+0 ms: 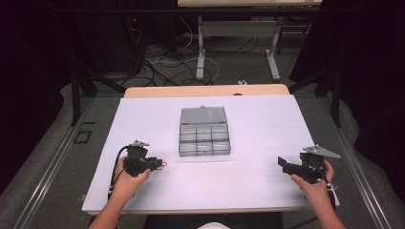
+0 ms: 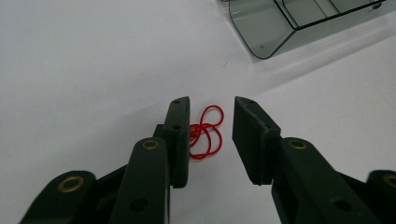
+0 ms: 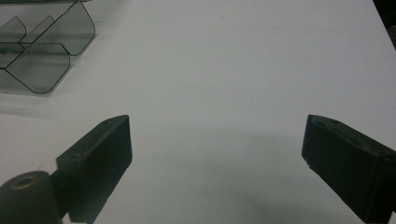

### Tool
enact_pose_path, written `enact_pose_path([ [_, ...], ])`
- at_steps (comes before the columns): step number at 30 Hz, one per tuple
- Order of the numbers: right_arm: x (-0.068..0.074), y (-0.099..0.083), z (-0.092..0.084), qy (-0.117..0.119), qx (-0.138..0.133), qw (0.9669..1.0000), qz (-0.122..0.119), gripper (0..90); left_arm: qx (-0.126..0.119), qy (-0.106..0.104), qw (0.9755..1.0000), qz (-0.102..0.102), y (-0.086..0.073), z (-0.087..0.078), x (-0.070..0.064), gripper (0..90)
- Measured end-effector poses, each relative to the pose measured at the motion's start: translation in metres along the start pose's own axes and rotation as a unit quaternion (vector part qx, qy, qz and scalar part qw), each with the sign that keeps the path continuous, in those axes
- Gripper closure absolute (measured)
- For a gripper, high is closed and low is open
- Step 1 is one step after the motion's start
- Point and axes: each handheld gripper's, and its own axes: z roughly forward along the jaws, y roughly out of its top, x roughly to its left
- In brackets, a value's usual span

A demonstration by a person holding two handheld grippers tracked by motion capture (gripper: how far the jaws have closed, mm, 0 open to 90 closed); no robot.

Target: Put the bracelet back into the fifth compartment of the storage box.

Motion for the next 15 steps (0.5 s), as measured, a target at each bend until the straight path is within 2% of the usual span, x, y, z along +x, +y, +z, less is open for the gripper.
enact_pose_path([
  [6, 0.0009, -0.0005, 0.0003, -0.001, 0.005, 1.0, 0.006, 8.5, 0.005, 0.004, 1.0, -0.007, 0.0001, 0.0021, 0.0012, 74.1],
  [15, -0.0001, -0.0004, 0.0007, -0.002, 0.003, 1.0, 0.004, 8.9, 0.014, 0.007, 0.9999, -0.006, -0.0003, 0.0088, 0.0023, 74.8],
])
